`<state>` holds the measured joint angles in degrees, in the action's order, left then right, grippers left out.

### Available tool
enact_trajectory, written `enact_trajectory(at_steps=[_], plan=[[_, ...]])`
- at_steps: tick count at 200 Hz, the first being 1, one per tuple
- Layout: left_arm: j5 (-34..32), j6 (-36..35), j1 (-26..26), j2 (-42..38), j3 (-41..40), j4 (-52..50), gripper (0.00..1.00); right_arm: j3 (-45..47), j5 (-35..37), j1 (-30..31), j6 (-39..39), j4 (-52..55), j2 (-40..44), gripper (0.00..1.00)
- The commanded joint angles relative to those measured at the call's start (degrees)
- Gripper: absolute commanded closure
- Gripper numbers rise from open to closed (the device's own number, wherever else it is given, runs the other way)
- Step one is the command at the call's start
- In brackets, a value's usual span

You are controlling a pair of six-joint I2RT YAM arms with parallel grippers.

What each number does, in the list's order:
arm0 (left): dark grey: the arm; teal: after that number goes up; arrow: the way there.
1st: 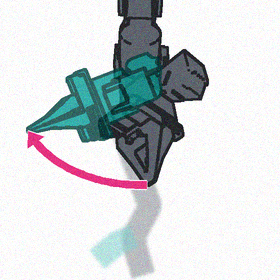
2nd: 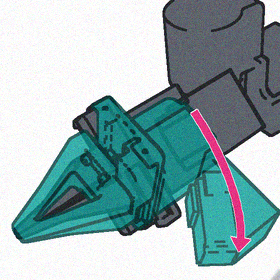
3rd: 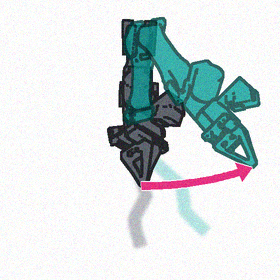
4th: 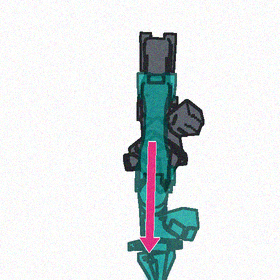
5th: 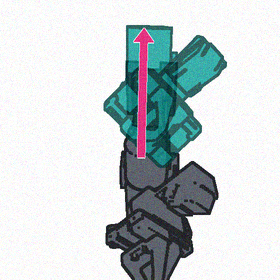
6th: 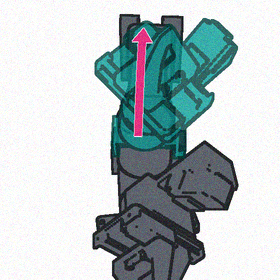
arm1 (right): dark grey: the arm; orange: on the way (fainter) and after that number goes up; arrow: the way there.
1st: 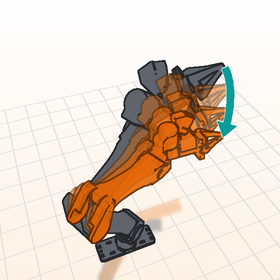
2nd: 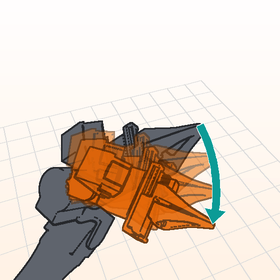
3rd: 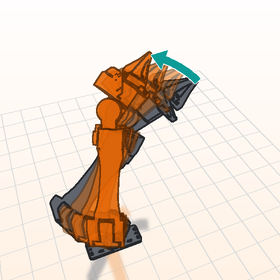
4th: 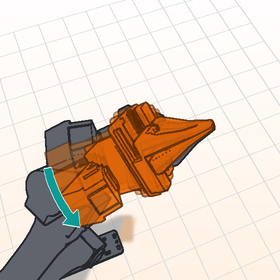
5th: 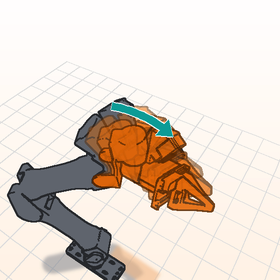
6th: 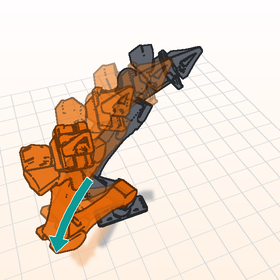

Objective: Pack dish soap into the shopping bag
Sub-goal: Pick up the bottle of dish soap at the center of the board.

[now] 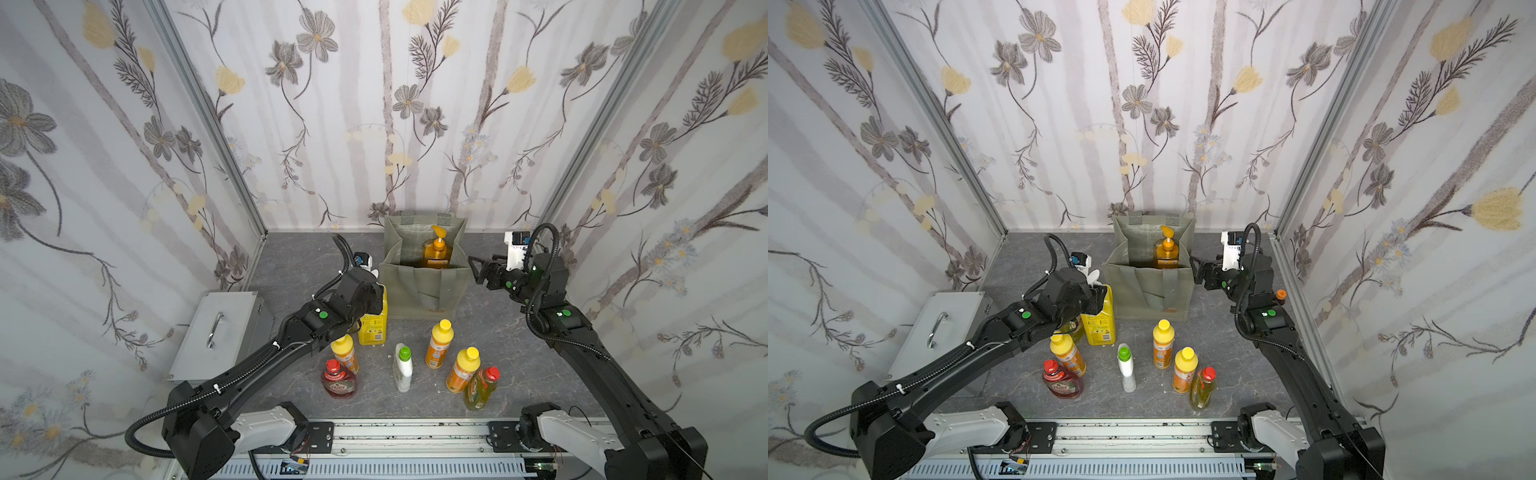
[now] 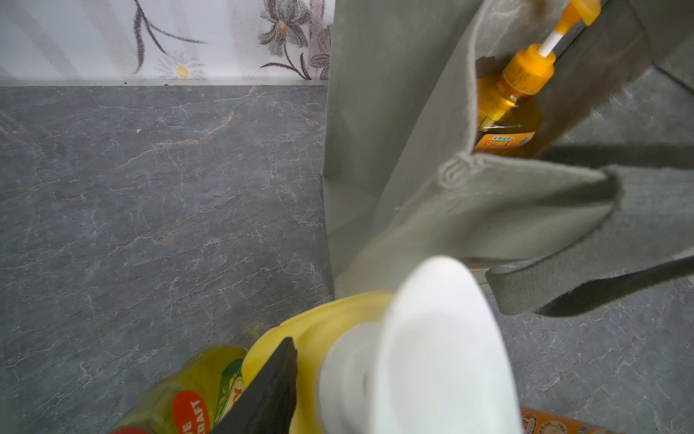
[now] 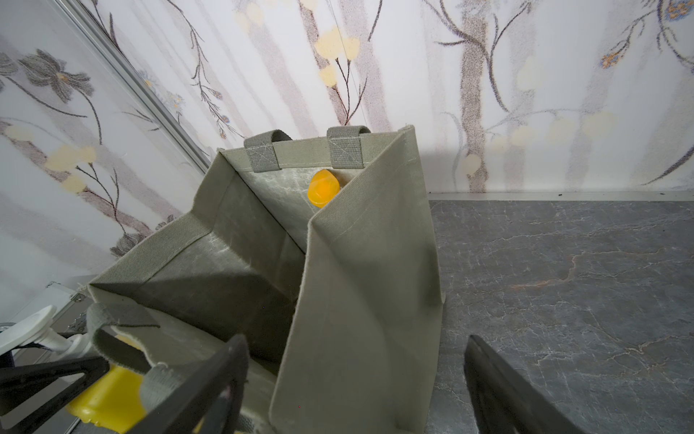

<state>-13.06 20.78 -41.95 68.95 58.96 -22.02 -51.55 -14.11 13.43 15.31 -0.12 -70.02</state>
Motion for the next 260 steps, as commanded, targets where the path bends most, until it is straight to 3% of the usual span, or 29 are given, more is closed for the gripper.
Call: enact_trajectory(at_steps=[1,71,88,100,119,136,159,175,186,208,228,260], plan=[[2.44,1.2,-0.05,-0.3,-0.67,-2.14,0.49,-0.48,-1.29,0.01,-0.55,-1.55,-0.27,0.11],[2.43,1.19,-0.05,0.49,-1.31,-0.33,0.45,-0.57,-1.43,-0.01,-0.55,-1.46,-0.61,0.11],[2.0,1.06,-0.05,0.62,-1.21,-0.15,0.28,-0.66,-1.46,-0.01,-0.55,-1.46,-0.74,0.11],[2.07,1.02,-0.04,0.66,-1.12,-0.14,0.23,-0.66,-1.48,-0.05,-0.55,-1.48,-0.91,0.11],[2.16,0.98,-0.05,0.58,-1.34,0.18,0.24,-0.73,-1.49,-0.03,-0.56,-1.38,-1.04,0.11],[1.96,0.85,-0.06,0.49,-1.76,0.36,0.34,-0.75,-1.5,-0.04,-0.57,-1.45,-1.08,0.11],[0.96,0.63,-0.06,0.18,-2.24,0.49,0.39,-0.75,-1.54,0.01,-0.55,-1.46,-1.19,0.1],[1.08,0.65,-0.06,-0.2,-2.06,0.05,0.22,-0.75,-1.68,0.03,-0.64,-1.42,-1.35,0.11],[1.74,0.66,-0.1,-0.86,-2.07,-0.09,0.01,-0.79,-1.67,0.1,-0.63,-1.43,-1.44,0.11],[2.42,0.17,-0.23,-2.64,-3.33,0.98,0.0,-0.83,-1.79,0.06,-0.63,-1.47,-1.61,0.1],[1.8,-0.59,-0.23,-2.99,-4.33,1.67,0.07,-0.83,-1.8,0.04,-0.63,-1.46,-1.7,0.11],[1.7,-0.99,-0.23,-3.29,-5.08,2.78,0.04,-0.83,-1.8,0.17,-0.63,-1.46,-1.79,0.1]])
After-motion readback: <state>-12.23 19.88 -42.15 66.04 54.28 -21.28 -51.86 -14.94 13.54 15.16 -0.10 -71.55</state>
